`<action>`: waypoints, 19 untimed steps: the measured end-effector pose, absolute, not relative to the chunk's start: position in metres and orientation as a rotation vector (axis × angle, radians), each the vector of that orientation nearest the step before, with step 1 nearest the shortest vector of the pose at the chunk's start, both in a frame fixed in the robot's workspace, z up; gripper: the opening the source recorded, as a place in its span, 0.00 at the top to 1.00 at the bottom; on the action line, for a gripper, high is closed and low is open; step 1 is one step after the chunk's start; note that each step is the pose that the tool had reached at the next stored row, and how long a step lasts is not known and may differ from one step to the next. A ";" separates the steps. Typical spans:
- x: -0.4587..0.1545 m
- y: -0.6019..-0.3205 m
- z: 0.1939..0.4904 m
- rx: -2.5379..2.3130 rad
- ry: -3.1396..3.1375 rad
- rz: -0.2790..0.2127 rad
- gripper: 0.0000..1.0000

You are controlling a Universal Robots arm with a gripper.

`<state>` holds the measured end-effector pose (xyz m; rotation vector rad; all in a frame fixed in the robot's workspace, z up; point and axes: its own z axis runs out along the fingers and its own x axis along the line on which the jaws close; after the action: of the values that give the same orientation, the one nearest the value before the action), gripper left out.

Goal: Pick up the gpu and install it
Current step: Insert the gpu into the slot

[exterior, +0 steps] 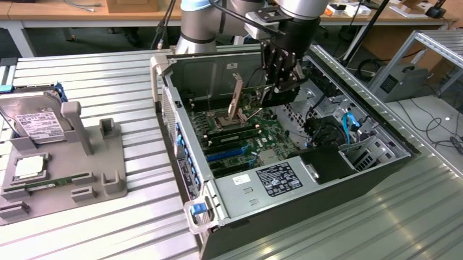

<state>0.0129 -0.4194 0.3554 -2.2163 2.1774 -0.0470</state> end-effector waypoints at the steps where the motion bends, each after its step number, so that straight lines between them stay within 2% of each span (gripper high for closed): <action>1: 0.013 -0.419 0.355 -2.216 2.178 -0.047 0.73; 19: 0.010 -0.420 0.350 -2.216 2.177 -0.047 0.73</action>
<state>0.0102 -0.4197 0.3496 -2.2163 2.1775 -0.0470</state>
